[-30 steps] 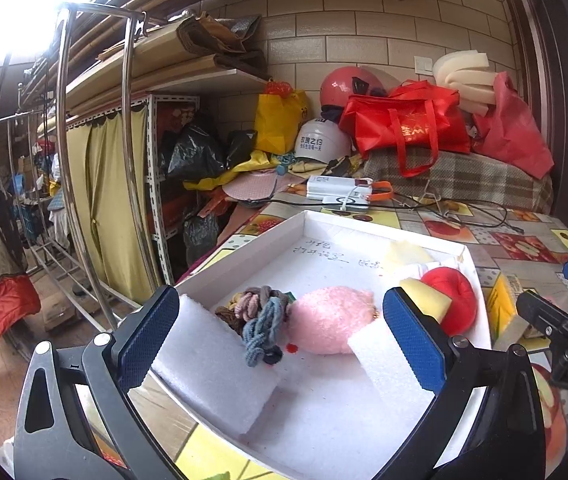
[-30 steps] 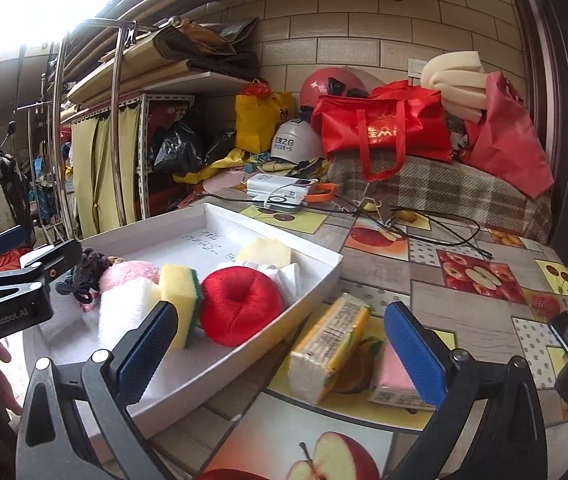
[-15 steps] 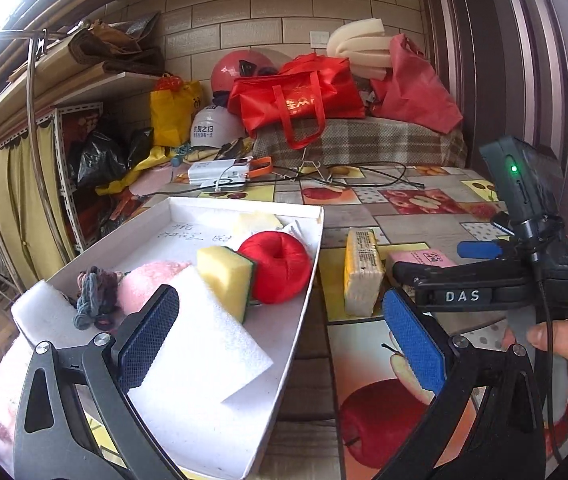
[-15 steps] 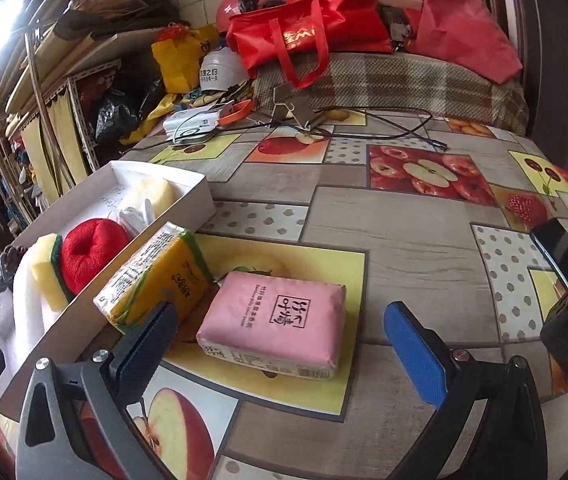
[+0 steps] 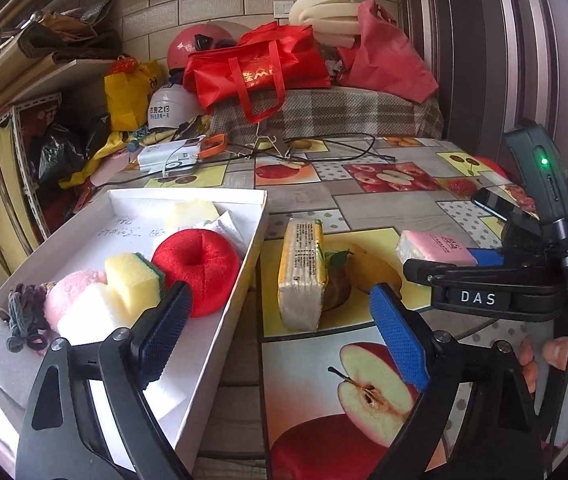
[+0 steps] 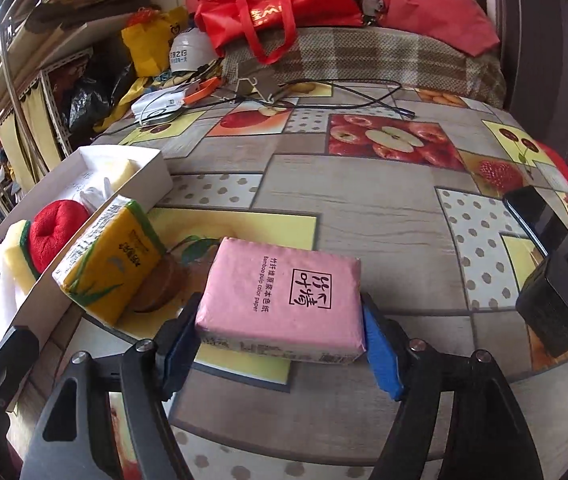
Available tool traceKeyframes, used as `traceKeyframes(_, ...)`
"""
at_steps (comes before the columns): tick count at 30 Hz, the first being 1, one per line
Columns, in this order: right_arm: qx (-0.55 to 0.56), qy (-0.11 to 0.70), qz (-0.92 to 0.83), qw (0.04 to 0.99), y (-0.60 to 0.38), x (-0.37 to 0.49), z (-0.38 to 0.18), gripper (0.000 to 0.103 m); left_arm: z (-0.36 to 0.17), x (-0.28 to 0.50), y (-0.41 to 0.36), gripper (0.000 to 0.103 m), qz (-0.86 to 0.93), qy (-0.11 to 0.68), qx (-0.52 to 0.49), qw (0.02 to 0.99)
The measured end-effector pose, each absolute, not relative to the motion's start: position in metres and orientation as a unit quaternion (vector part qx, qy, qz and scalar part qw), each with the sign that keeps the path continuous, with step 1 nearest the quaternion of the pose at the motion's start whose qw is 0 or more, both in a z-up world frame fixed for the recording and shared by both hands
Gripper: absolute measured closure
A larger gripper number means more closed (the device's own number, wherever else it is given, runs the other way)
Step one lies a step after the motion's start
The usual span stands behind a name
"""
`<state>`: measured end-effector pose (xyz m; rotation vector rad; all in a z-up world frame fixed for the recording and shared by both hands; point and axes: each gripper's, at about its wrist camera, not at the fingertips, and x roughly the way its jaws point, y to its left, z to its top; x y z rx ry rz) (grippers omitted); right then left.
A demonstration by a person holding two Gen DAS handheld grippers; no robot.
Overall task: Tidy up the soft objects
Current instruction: 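Grasp the yellow tissue pack with the left gripper while the right grasps the pink tissue pack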
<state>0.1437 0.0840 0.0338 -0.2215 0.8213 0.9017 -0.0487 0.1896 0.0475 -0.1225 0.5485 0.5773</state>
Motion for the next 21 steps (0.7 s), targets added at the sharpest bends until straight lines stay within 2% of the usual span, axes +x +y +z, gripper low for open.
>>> traceKeyframes(7,-0.041,0.401,0.436,0.804,0.068,0.155,0.034,0.029,0.037,-0.008,0.202,0.031,0.302,0.315,-0.061,0.898)
traceKeyframes(11,-0.015,0.409,0.446,0.796,0.064,0.161,0.032,0.029,0.035,0.001,0.200,0.032,0.292,0.325,-0.053,0.898)
traceKeyframes(13,-0.011,0.411,0.449,0.793,0.063,0.162,0.032,0.029,0.032,0.007,0.196,0.042,0.278,0.339,-0.042,0.898)
traceKeyframes(17,-0.011,0.411,0.453,0.791,0.064,0.163,0.032,0.029,0.030,0.016,0.190,0.042,0.276,0.352,-0.021,0.894)
traceKeyframes(21,-0.010,0.411,0.453,0.791,0.064,0.162,0.032,0.029,0.016,0.029,0.210,0.043,0.269,0.401,-0.062,0.873)
